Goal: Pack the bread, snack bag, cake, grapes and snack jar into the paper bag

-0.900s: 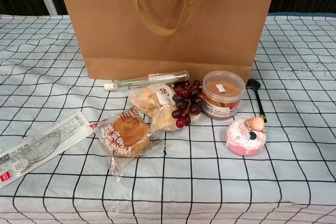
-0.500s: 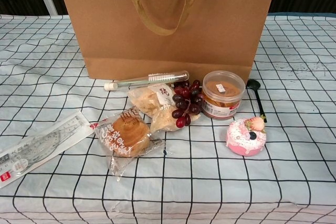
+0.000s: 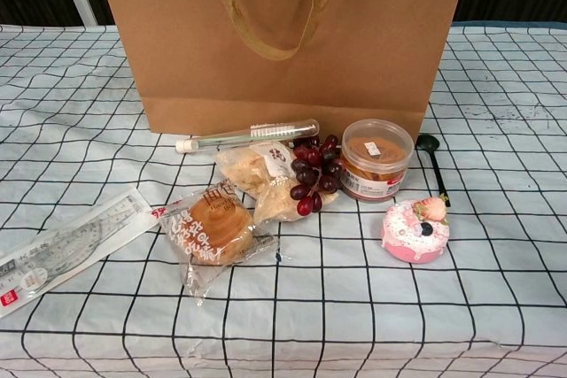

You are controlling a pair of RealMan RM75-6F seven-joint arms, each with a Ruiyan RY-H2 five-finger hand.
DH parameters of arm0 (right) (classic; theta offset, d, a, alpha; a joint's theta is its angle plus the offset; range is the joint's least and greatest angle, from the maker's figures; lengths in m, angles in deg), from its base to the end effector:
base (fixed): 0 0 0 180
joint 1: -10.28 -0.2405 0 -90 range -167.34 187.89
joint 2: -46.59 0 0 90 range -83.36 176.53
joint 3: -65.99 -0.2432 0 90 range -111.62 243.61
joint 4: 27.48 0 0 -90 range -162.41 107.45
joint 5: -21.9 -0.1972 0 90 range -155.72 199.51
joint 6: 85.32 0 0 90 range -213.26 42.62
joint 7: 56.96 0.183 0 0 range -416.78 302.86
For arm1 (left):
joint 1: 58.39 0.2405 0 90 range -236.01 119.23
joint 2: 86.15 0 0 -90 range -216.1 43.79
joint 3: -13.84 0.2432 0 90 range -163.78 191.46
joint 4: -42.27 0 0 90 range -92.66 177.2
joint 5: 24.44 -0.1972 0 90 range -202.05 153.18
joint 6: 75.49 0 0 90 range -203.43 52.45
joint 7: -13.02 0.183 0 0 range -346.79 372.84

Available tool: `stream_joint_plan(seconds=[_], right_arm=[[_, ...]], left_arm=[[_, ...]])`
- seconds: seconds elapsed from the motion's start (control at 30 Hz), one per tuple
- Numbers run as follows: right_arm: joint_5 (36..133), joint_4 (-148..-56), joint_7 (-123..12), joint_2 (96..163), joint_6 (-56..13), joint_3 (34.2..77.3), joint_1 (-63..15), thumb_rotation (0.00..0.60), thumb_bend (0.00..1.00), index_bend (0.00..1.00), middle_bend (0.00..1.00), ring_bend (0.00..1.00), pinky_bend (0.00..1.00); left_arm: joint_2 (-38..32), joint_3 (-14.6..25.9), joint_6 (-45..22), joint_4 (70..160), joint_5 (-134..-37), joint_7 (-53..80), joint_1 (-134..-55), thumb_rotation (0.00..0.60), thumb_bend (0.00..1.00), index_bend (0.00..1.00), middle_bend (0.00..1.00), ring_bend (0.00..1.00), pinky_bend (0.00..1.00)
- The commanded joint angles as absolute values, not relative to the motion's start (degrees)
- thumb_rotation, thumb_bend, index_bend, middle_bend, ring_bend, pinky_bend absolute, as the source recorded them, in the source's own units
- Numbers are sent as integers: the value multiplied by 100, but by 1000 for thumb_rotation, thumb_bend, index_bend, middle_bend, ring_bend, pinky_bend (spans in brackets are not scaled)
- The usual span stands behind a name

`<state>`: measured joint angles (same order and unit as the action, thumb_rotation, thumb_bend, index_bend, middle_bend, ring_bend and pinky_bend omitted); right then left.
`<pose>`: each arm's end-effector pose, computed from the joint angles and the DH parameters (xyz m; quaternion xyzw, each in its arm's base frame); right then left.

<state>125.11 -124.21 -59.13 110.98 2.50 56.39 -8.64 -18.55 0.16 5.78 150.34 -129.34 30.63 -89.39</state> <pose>-0.1517 -0.2724 0.1682 0.6664 -0.1939 0.5599 0.4525 -0.0404 0.2775 0.1488 -0.6874 -0.0862 -0.6072 0.3890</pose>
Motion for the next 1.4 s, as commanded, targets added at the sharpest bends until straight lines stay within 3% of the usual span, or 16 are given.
stream_joint_plan(seconds=[0.03, 0.23, 0.47, 0.87, 1.23, 1.4], right_arm=[[12314, -12302, -5899, 10947, 503, 5879, -470, 600, 222, 100, 163, 264, 242], [11986, -12162, -5589, 11015, 1261, 6174, 295, 600, 221, 100, 164, 264, 242], [11749, -12042, -5301, 11217, 1577, 6251, 645, 600, 221, 102, 174, 263, 242], [11547, -11781, -5090, 11276, 1669, 6138, 786, 600, 220, 106, 180, 262, 242], [11461, -11644, -5008, 11305, 1593, 6065, 794, 600, 221, 105, 180, 262, 242], [11429, -11554, -5070, 11370, 1531, 6036, 773, 600, 221, 102, 181, 262, 242]], left_arm=[[-2123, 475, 861, 15100, -13212, 2981, -8541, 600, 60, 81, 197, 15, 129], [-2157, 1557, 1256, 14211, -13866, 2856, -7783, 600, 59, 86, 187, 13, 73], [-1935, 2141, 408, 13751, -13536, 2437, -7709, 600, 21, 69, 154, 9, 51], [-1048, 1891, -857, 13104, -12756, 2390, -8143, 600, 16, 70, 112, 7, 51], [-153, 1651, -846, 12337, -12928, 1784, -8574, 600, 17, 88, 113, 7, 53], [150, 1607, -1042, 12201, -12948, 1773, -8791, 600, 32, 142, 116, 7, 55]])
